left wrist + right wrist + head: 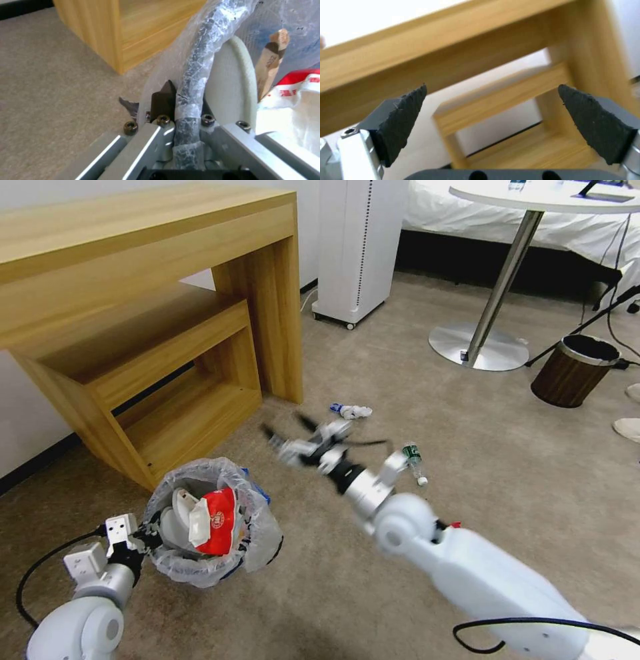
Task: Pick up the trash bin and place the garbage on the floor into it.
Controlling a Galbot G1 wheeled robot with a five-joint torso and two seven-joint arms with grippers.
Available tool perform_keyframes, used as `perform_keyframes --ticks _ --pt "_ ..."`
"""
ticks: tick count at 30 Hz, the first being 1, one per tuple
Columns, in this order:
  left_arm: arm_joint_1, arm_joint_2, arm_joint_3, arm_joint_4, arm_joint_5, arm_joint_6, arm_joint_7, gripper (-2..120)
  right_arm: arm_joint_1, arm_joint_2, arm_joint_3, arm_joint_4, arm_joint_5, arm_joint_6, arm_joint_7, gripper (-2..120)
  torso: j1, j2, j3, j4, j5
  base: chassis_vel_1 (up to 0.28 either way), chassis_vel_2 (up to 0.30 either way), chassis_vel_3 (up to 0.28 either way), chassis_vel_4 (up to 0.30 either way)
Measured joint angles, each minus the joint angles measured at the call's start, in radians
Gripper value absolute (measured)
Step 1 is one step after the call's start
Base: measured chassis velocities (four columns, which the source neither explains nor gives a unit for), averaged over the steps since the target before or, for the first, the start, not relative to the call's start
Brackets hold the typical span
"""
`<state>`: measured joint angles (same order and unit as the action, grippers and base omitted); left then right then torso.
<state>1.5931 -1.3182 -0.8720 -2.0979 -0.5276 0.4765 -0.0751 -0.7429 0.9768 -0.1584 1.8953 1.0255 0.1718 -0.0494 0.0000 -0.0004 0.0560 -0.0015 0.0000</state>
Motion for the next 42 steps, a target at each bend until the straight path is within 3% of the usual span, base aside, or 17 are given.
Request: perform_keyframes --ticks 2,4,6,8,10,12,18,33,42 --pt "0.001 0.0 0.0 -0.002 0.0 0.0 0.0 0 -0.019 -0.002 0.025 0.005 -0.004 0.0 0.0 100 0.0 0.0 0.0 0.0 -0.0001 0.0 0.0 0.0 0.0" --pt "0.0 -0.001 0.002 -0.006 0.0 0.0 0.0 0 -0.13 -0.007 0.169 0.042 -0.022 -0.007 0.012 100 0.0 0.0 0.0 -0.001 0.0 0.0 0.0 0.0 0.0" --pt "0.0 -0.001 0.005 -0.006 0.001 0.0 0.001 0 -0.157 -0.006 0.204 0.049 -0.032 -0.008 0.016 100 0.0 0.0 0.0 -0.001 -0.0001 0.0 0.0 0.0 0.0" --pt "-0.001 -0.002 0.012 -0.006 0.004 0.0 0.002 0 -0.234 0.011 0.309 0.064 -0.075 -0.005 0.023 100 0.0 0.0 0.0 -0.0008 -0.0001 0.0 0.0 0.0 0.0" --pt "-0.001 -0.002 0.012 -0.007 0.005 0.0 0.002 0 -0.251 0.018 0.332 0.068 -0.083 -0.003 0.024 100 0.0 0.0 0.0 -0.0006 -0.0002 0.0 0.0 0.0 0.0" --pt "-0.002 0.005 0.015 -0.01 0.004 0.0 0.003 0 -0.326 0.06 0.437 0.086 -0.108 0.01 0.012 100 0.0 0.0 0.0 -0.0007 -0.0002 0.0 0.0 0.0 0.0" --pt "0.001 0.025 0.017 -0.024 -0.005 0.003 0.004 0 -0.423 0.144 0.596 0.108 -0.163 0.03 -0.014 100 0.0 0.0 0.0 -0.0007 -0.0003 0.0 0.0 0.0 0.0" --pt "0.003 0.035 0.032 -0.034 -0.009 -0.001 0.016 0 -0.574 0.255 0.758 0.073 -0.45 0.073 0.026 100 0.0 0.0 0.0 -0.0006 -0.0003 0.0 0.0 0.0 0.0" --pt "0.014 0.053 0.029 -0.036 -0.007 -0.007 0.018 0 -0.612 0.286 0.766 0.067 -0.522 0.056 0.103 100 0.0 0.0 0.0 -0.0005 -0.0002 0.0 0.0 0.0 0.0"
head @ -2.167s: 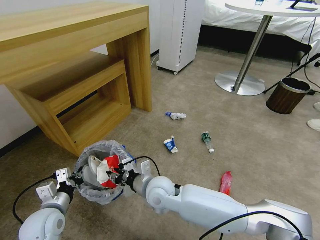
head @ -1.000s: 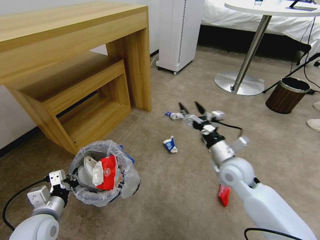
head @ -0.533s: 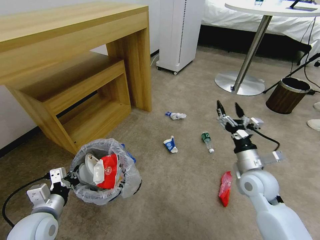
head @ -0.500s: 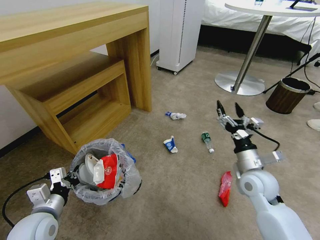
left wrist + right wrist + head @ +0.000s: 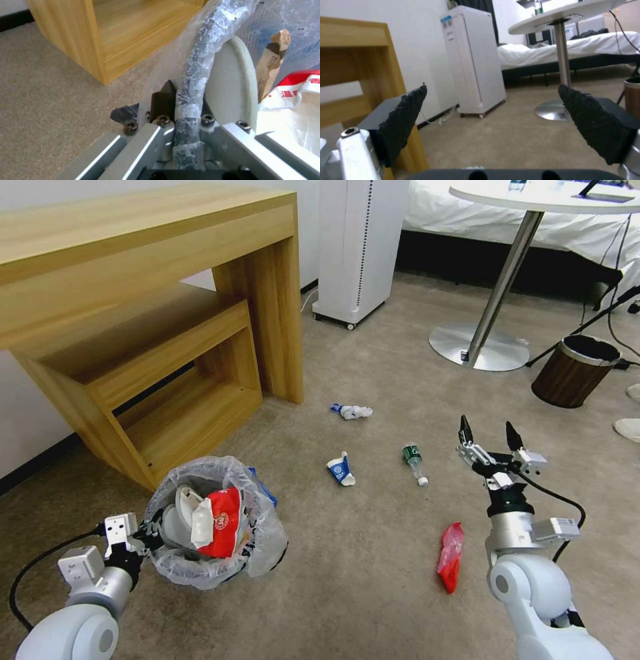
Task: Pick up the trash bin and place the garbage on the floor into it.
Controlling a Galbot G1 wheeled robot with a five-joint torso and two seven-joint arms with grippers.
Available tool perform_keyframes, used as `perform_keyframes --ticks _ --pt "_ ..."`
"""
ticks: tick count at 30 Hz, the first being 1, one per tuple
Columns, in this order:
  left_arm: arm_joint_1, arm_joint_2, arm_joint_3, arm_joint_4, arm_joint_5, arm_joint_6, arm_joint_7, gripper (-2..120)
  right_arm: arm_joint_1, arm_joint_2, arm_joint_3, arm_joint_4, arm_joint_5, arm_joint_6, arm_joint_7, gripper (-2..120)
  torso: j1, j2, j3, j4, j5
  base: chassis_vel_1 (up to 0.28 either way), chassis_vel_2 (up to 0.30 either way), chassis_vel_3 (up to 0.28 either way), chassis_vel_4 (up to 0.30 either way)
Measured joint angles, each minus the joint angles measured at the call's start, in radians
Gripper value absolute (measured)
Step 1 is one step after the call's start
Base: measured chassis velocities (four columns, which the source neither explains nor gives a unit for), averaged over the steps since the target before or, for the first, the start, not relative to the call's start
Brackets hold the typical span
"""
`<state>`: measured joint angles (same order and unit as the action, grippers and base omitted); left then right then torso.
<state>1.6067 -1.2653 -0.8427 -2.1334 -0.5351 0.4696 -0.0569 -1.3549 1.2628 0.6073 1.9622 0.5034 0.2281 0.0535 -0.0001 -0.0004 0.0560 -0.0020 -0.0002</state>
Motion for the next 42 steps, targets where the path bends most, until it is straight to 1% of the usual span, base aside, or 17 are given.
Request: perform_keyframes --ticks 10,14,19,21,22,23,26,27,29,34,37,42 --pt "0.005 0.011 -0.004 0.003 -0.004 -0.002 0.001 0 -0.01 0.001 -0.013 -0.015 -0.019 -0.005 0.02 100 0.0 0.0 0.0 0.0 -0.0001 -0.005 -0.006 -0.004 -0.005" --pt "0.007 0.018 -0.005 -0.004 -0.011 0.011 0.0 0 -0.009 -0.006 -0.014 -0.022 -0.01 0.003 0.017 100 0.0 0.0 0.0 0.0 0.0 -0.06 -0.059 -0.059 -0.062" --pt "0.021 0.036 -0.008 -0.032 -0.034 0.059 0.002 0 -0.008 -0.011 -0.015 -0.024 0.002 0.007 0.015 100 0.0 0.0 0.0 -0.0007 -0.0001 -0.074 -0.073 -0.064 -0.063" --pt "0.029 0.052 -0.015 -0.046 -0.046 0.084 0.002 0 -0.008 -0.012 -0.019 -0.024 0.003 0.007 0.012 100 0.0 0.0 0.0 -0.0004 0.0001 -0.018 -0.056 -0.045 -0.008" --pt "0.034 0.065 -0.022 -0.056 -0.06 0.109 0.001 0 -0.008 -0.012 -0.021 -0.024 0.004 0.007 0.01 100 0.0 0.0 0.0 0.0 -0.0002 0.0 0.0 0.0 0.0" --pt "0.034 0.065 -0.022 -0.056 -0.06 0.109 0.001 0 -0.008 -0.012 -0.021 -0.024 0.004 0.007 0.01 100 0.0 0.0 0.0 0.0 -0.0002 0.0 0.0 0.0 0.0" --pt "0.046 0.101 -0.036 -0.077 -0.094 0.159 0.0 0 -0.008 -0.01 -0.028 -0.024 0.004 0.007 0.006 100 0.0 0.0 0.0 0.0001 -0.0001 0.0 0.0 0.0 0.0" --pt "0.046 0.101 -0.036 -0.077 -0.094 0.159 0.0 0 -0.008 -0.01 -0.028 -0.024 0.004 0.007 0.006 100 0.0 0.0 0.0 0.0001 -0.0001 0.0 0.0 0.0 0.0" --pt "0.055 0.129 -0.042 -0.091 -0.134 0.192 -0.001 0 -0.012 -0.007 -0.03 -0.023 0.003 0.007 0.004 100 0.0 0.0 0.0 0.0 0.0 0.0 0.0 0.0 0.0" --pt "0.065 0.155 -0.044 -0.095 -0.162 0.208 -0.006 0 -0.019 0.0 -0.031 -0.018 -0.001 0.007 0.001 100 0.0 0.0 0.0 -0.0001 -0.0001 0.0 0.0 0.0 0.0" --pt "0.063 0.175 -0.046 -0.104 -0.218 0.227 -0.024 0 -0.033 0.008 -0.029 -0.014 -0.014 0.014 -0.007 100 0.0 0.0 0.0 0.0 -0.0001 0.0 0.0 0.0 0.0" --pt "0.06 0.187 -0.045 -0.098 -0.225 0.227 -0.026 0 -0.046 0.018 -0.018 -0.005 -0.021 0.019 -0.009 100 0.0 0.0 0.0 -0.0001 0.0 0.0 0.0 0.0 0.0"
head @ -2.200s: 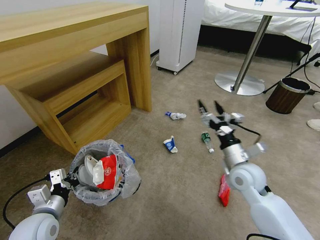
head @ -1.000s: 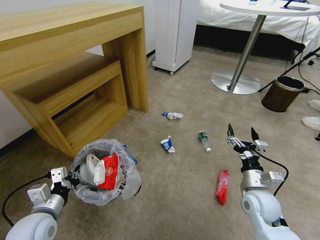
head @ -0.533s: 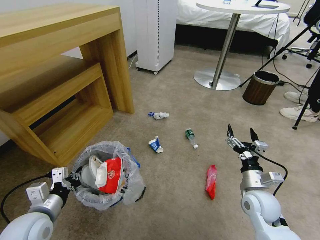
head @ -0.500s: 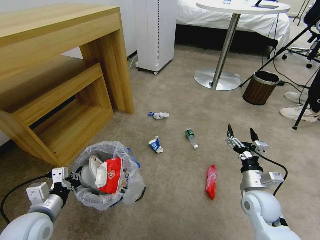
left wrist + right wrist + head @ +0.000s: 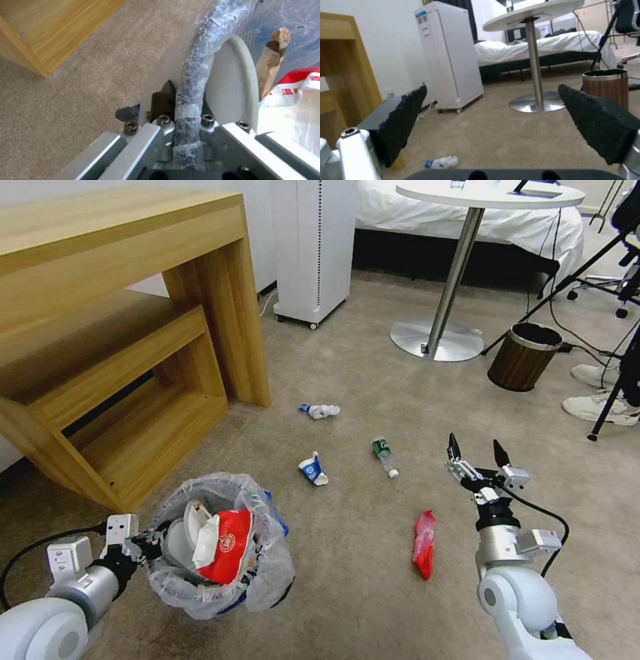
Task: Pick up the trash bin and place the garbage on the floor into it.
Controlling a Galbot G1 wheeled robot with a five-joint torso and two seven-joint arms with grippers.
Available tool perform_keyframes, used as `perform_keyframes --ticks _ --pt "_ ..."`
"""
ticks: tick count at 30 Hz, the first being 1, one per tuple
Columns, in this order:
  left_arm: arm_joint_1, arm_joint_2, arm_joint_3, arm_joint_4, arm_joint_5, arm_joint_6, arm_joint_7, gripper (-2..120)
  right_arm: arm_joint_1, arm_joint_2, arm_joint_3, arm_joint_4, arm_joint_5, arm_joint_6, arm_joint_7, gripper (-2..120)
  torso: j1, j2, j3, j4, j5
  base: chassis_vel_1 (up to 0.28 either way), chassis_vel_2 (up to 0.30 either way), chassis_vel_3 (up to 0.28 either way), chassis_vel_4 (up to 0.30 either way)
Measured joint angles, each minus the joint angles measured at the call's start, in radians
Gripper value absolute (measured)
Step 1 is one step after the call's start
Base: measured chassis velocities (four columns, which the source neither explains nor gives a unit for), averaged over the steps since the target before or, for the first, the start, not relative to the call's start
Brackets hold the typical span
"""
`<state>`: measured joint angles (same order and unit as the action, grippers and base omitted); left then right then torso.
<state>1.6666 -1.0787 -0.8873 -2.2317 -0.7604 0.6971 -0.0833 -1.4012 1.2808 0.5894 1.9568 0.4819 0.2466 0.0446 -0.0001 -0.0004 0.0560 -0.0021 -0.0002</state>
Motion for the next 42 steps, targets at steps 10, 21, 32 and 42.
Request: perform_keyframes --ticks 10,21,32,42 --pt "-0.013 0.009 0.02 0.046 0.018 -0.03 0.04 0 -0.025 0.023 0.019 0.021 -0.002 -0.007 0.003 100 0.0 0.0 0.0 0.0 -0.0002 0.0 0.0 0.0 0.0" --pt "-0.016 0.01 0.025 0.069 0.033 -0.037 0.047 0 -0.026 0.028 0.016 0.02 -0.001 -0.017 -0.002 100 0.0 0.0 0.0 0.0 -0.0001 0.0 0.0 0.0 0.0" --pt "-0.023 0.001 0.028 0.08 0.042 -0.042 0.048 0 -0.016 0.027 0.003 0.003 -0.002 -0.022 -0.006 100 0.0 0.0 0.0 0.0001 -0.0001 -0.009 0.008 0.007 -0.007" --pt "-0.03 -0.01 0.033 0.089 0.053 -0.048 0.048 0 -0.01 0.015 -0.004 -0.01 0.0 -0.023 -0.007 100 0.0 0.0 0.0 0.0 0.0 -0.077 0.084 0.073 -0.084"
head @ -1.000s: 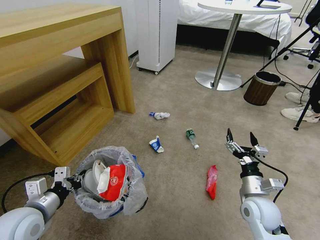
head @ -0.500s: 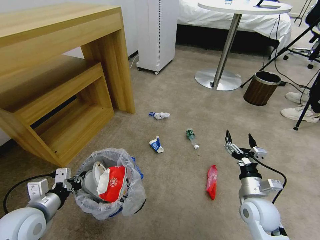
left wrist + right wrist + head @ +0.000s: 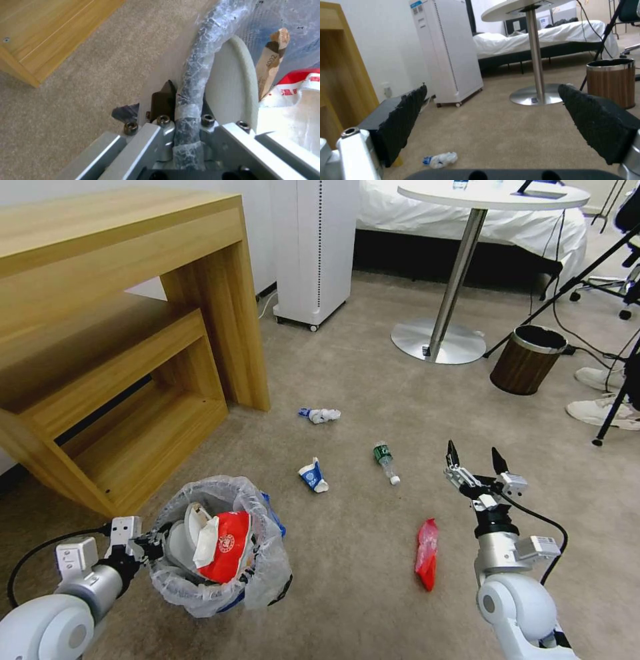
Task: Pick up the trash bin and place the garbage on the floor into it.
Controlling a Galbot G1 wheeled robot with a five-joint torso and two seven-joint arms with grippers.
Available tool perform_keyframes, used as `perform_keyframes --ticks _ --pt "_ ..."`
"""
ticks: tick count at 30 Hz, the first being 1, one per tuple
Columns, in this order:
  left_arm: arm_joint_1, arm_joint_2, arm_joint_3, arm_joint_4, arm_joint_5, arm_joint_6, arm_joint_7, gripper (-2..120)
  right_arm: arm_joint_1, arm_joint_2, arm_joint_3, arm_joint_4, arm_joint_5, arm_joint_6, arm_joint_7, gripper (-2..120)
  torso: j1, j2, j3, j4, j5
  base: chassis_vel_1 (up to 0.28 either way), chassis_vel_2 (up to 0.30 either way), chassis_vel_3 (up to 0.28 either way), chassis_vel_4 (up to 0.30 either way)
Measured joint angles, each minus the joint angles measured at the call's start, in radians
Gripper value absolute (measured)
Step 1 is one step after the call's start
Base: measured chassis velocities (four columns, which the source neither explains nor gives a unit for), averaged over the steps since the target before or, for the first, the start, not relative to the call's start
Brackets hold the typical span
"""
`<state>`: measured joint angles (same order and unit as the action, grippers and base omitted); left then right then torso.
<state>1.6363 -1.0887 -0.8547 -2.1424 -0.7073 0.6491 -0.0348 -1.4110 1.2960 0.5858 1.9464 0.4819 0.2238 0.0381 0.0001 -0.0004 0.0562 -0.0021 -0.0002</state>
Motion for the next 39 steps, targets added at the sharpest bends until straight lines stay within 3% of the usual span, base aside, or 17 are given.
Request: perform_keyframes --ticks 9,12,13,16,21,22,28,32,39 --pt "0.0 -0.007 0.003 0.005 0.014 -0.005 0.004 0 0.002 -0.017 -0.019 -0.007 0.035 -0.02 0.023 100 0.0 0.0 0.0 0.0001 0.0 -0.012 0.01 0.008 -0.014" --pt "-0.002 -0.014 0.006 0.006 0.018 -0.005 0.004 0 -0.005 -0.053 -0.048 0.011 0.125 -0.134 0.115 100 0.0 0.0 0.0 0.0 -0.0001 0.0 0.0 0.0 0.0" --pt "-0.002 -0.014 0.006 0.006 0.018 -0.005 0.004 0 -0.005 -0.053 -0.048 0.011 0.125 -0.134 0.115 100 0.0 0.0 0.0 0.0 -0.0001 0.0 0.0 0.0 0.0" --pt "-0.005 -0.022 0.01 0.009 0.025 -0.006 0.004 0 -0.008 -0.106 -0.09 0.029 0.347 -0.341 0.283 100 0.0 0.0 0.0 0.0 0.0 0.0 0.0 0.0 0.0" --pt "-0.007 -0.03 0.012 0.016 0.032 -0.007 0.005 0 0.003 -0.15 -0.116 0.023 0.469 -0.467 0.405 100 0.0 0.0 0.0 0.0001 0.0 0.0 0.0 0.0 0.0" --pt "-0.009 -0.036 0.012 0.021 0.037 -0.01 0.006 0 0.016 -0.19 -0.134 0.018 0.575 -0.616 0.538 100 0.0 0.0 0.0 0.0001 0.0 0.0 0.0 0.0 0.0" --pt "-0.016 -0.046 0.012 0.028 0.039 -0.013 0.007 0 0.016 -0.25 -0.165 -0.02 0.689 -0.765 0.676 100 0.0 0.0 0.0 0.0 -0.0001 0.0 0.0 0.0 0.0" --pt "-0.021 -0.057 0.012 0.038 0.048 -0.019 0.013 0 0.032 -0.277 -0.196 -0.099 0.742 -0.847 0.689 100 0.0 0.0 0.0 0.0 -0.0002 0.0 0.0 0.0 0.0" --pt "-0.019 -0.074 0.011 0.039 0.068 -0.025 0.016 0 0.104 -0.28 -0.288 -0.241 0.685 -0.869 0.622 100 0.0 0.0 0.0 0.0 0.0 0.0 0.0 0.0 0.0"
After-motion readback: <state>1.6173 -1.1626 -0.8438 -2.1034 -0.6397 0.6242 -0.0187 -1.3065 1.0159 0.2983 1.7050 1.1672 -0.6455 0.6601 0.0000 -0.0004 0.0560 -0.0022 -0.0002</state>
